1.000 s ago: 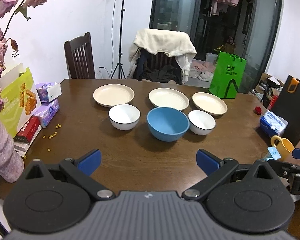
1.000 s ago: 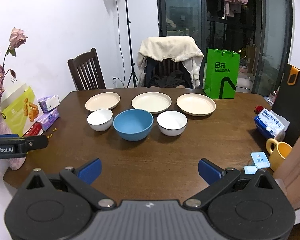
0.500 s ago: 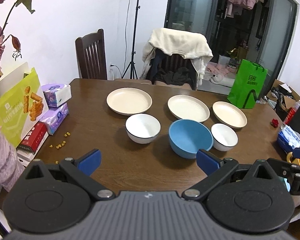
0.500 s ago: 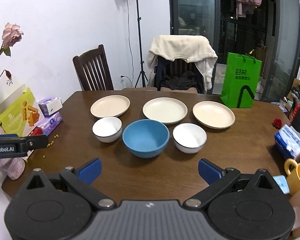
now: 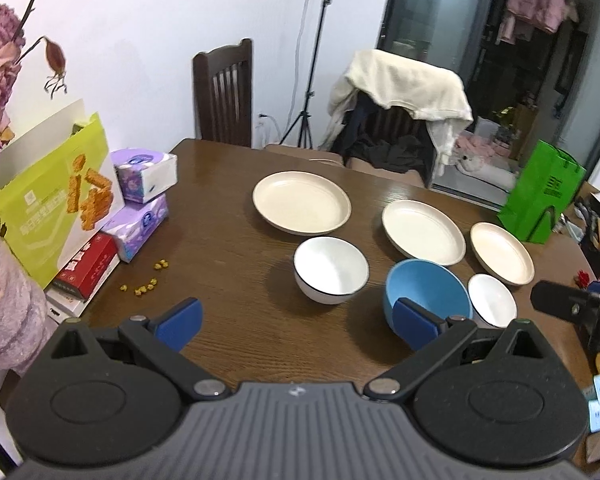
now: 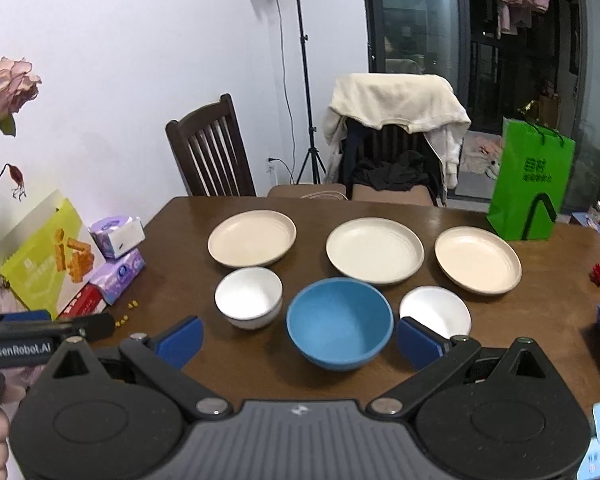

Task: Organize plates and bowls
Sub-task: 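Move both grippers toward the cream plate beside the tissue boxes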

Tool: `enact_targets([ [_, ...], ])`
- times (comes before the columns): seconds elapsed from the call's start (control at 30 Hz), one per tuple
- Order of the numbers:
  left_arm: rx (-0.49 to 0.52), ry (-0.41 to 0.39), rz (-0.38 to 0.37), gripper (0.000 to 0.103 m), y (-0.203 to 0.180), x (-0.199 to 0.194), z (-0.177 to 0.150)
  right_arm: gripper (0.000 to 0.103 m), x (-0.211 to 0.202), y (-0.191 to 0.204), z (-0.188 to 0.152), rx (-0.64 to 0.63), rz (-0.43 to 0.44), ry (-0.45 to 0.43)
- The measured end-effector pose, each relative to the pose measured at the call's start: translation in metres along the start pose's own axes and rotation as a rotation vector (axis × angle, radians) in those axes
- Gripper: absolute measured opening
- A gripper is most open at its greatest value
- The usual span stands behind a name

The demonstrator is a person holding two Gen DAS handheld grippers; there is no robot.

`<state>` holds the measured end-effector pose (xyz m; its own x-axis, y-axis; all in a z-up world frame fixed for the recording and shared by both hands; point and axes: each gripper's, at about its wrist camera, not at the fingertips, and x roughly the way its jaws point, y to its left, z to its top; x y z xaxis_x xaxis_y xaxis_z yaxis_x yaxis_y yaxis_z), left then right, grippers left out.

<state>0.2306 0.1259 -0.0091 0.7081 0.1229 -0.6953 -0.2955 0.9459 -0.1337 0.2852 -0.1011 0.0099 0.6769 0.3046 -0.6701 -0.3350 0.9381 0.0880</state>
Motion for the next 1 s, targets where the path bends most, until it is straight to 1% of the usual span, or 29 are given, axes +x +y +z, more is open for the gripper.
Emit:
enact_targets([
  [0.27,-0.076,-0.008,0.045,0.103,0.012,0.016,0.029,0.103,0.031,0.017,0.040,-0.023,0.035,-0.007],
  [0.47,-0.135,-0.014,0.093,0.103,0.018,0.033,0.051,0.103,0.064,0.024,0.071,-0.033,0.069,0.016],
  [0.63,-0.169,0.000,0.127,0.103,0.019,0.054,0.066,0.103,0.102,0.026,0.093,-0.038,0.094,0.060],
  [0.9,-0.226,0.031,0.174,0.103,0.020,0.095,0.089,0.103,0.162,0.023,0.125,-0.058,0.104,0.105],
  [1.0,-0.237,0.031,0.193,0.103,0.018,0.113,0.097,0.103,0.187,0.020,0.136,-0.063,0.105,0.128],
])
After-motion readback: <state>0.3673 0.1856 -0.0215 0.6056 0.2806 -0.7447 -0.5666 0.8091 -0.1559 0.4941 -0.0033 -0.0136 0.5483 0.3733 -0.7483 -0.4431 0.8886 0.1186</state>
